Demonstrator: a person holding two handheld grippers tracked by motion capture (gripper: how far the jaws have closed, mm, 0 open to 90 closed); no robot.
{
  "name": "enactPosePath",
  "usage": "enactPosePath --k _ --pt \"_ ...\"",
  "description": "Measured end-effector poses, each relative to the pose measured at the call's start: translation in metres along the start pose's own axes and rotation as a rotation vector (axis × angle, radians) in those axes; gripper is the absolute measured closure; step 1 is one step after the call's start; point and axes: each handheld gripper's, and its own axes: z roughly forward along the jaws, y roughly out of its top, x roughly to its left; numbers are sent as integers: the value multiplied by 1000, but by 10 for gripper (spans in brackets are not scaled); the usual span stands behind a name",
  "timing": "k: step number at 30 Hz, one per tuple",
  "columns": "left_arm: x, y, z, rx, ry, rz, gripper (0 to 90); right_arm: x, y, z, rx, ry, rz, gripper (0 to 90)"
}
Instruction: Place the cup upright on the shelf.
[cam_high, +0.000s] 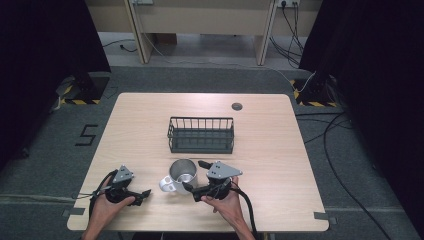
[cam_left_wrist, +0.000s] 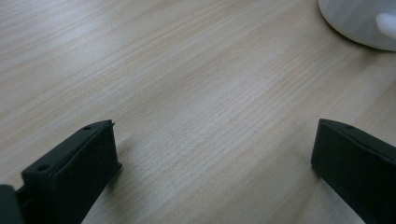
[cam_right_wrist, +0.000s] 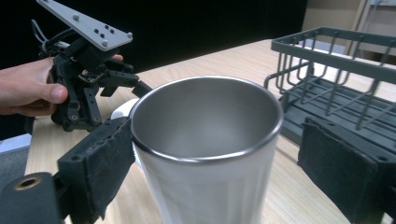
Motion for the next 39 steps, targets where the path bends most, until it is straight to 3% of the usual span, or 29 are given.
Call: enactPosePath --k 10,18,23,33,39 --pt "0 0 0 0 -2 2 0 2 1 24 -5 21 -11 50" --pt "0 0 0 0 -3 3 0 0 -1 38 -21 39 28 35" --pt "0 0 0 0 -3 2 0 -2 -2 40 -36 57 29 45" --pt "0 0 0 0 -3 3 0 3 0 38 -49 6 -25 59" --pt "0 0 0 0 -3 3 0 3 13 32 -70 -2 -10 60"
